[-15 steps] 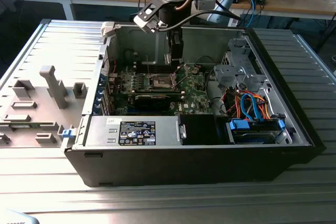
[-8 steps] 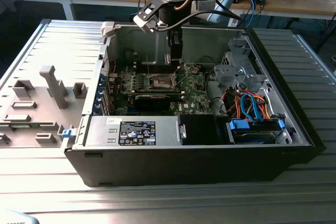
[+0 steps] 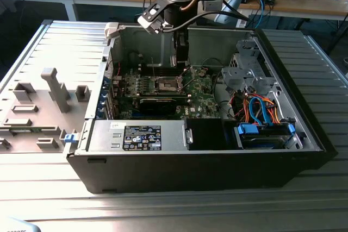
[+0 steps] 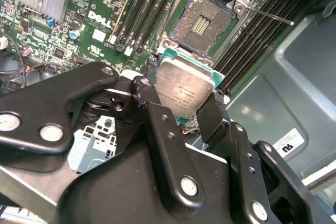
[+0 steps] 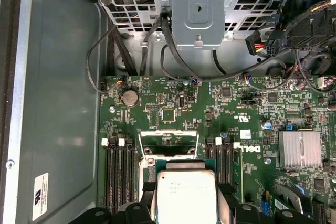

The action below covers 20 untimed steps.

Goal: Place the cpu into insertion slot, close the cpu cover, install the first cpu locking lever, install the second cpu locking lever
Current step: 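Place the cpu into insertion slot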

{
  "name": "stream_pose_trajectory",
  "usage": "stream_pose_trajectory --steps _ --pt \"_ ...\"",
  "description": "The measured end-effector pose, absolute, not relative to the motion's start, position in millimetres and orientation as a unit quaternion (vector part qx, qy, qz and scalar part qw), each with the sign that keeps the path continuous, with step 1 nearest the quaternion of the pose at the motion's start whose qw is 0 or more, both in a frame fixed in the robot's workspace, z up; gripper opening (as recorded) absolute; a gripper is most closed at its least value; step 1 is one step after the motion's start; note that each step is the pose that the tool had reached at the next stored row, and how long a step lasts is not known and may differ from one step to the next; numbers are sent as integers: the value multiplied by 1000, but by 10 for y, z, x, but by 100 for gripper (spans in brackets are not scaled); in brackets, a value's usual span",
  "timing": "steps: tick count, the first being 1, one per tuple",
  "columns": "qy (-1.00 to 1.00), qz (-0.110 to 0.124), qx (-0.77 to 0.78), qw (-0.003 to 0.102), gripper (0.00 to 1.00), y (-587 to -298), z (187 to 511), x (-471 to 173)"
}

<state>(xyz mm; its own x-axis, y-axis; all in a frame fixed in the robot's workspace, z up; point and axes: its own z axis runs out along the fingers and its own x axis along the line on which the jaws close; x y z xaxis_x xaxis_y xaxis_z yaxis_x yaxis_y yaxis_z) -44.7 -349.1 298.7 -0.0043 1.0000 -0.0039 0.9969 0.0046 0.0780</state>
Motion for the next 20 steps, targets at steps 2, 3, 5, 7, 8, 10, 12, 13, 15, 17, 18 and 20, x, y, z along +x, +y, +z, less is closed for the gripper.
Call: stream_pose_trajectory --steps 2,3,5,7,8,10,12,13,15,17,18,20 --pt "708 26 705 29 54 -3491 2984 -449" --pt "708 26 705 29 54 -3491 2982 -449" --pt "708 26 705 29 54 -3491 2980 -450" --pt "708 26 705 29 54 -3491 2979 -450" --pt "708 26 705 29 54 -3491 2978 -450" --pt "708 26 705 29 54 -3491 2975 -450" --pt "708 26 705 29 54 -3491 2967 -452" --pt "708 26 705 29 54 -3491 2966 -453" --pt "708 26 705 29 54 -3491 2963 -454" --pt "708 26 705 29 54 -3490 2959 -469" --pt "708 26 705 29 54 -3489 2957 -476" --pt "708 26 705 29 54 -3488 2955 -486"
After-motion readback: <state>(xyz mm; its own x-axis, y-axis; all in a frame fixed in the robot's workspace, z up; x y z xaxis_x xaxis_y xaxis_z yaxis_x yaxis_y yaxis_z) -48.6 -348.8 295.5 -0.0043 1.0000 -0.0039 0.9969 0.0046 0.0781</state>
